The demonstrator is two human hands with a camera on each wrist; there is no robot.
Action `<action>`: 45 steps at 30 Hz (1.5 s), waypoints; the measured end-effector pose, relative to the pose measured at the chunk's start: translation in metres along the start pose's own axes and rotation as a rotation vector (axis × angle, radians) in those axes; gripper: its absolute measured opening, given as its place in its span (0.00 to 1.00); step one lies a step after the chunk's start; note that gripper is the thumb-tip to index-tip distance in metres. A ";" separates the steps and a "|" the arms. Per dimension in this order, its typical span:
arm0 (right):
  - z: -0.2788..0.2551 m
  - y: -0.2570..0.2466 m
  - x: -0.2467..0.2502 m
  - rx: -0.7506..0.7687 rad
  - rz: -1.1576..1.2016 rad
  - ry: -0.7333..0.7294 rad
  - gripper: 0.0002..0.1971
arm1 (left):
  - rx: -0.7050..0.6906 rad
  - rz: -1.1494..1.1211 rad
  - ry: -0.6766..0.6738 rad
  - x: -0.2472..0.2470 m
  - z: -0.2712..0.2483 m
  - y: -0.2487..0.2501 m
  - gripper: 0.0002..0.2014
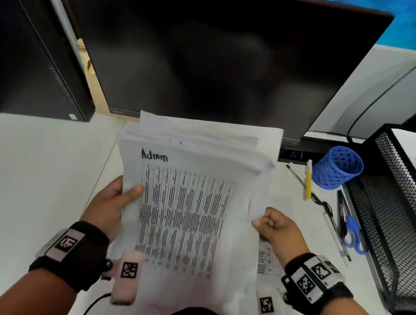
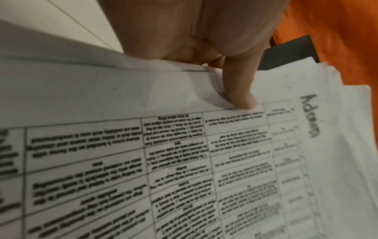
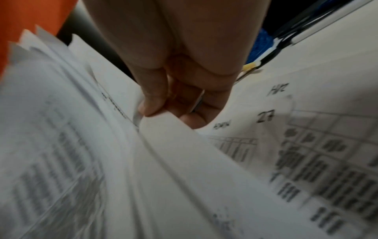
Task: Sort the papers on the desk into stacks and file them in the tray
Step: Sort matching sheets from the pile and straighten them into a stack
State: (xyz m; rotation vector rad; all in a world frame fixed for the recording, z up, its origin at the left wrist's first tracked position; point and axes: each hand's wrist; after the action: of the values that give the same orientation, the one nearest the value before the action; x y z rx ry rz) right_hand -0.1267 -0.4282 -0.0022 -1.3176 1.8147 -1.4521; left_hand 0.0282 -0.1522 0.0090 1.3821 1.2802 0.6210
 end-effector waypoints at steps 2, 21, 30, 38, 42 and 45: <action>-0.001 -0.006 -0.008 0.025 -0.011 -0.052 0.17 | -0.021 0.001 0.011 -0.013 0.005 0.006 0.13; -0.025 -0.087 -0.025 0.480 -0.074 0.294 0.12 | -0.529 0.390 0.078 -0.084 -0.030 0.053 0.24; -0.021 -0.117 -0.016 0.556 0.093 0.292 0.20 | -0.422 0.398 0.034 -0.086 -0.032 0.046 0.20; -0.015 -0.169 -0.008 0.706 -0.251 0.397 0.10 | -0.316 0.404 0.083 -0.077 -0.024 0.038 0.21; -0.011 -0.165 -0.012 0.649 -0.059 0.421 0.07 | -0.256 0.378 0.081 -0.068 -0.015 0.032 0.17; -0.011 -0.164 -0.014 0.673 -0.019 0.425 0.06 | -0.221 0.344 0.090 -0.067 -0.012 0.029 0.16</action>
State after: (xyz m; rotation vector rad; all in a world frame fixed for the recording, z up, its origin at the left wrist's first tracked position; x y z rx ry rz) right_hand -0.0664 -0.4078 0.1498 -0.7218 1.3192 -2.2145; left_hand 0.0090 -0.2042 0.0579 1.4105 1.0127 1.0382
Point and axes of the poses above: each hand's wrist, its own z-axis towards the middle knuckle, its own x-axis out of the back of the hand, y = z × x, and after that the axes turned 2 degrees about -z, right-handed
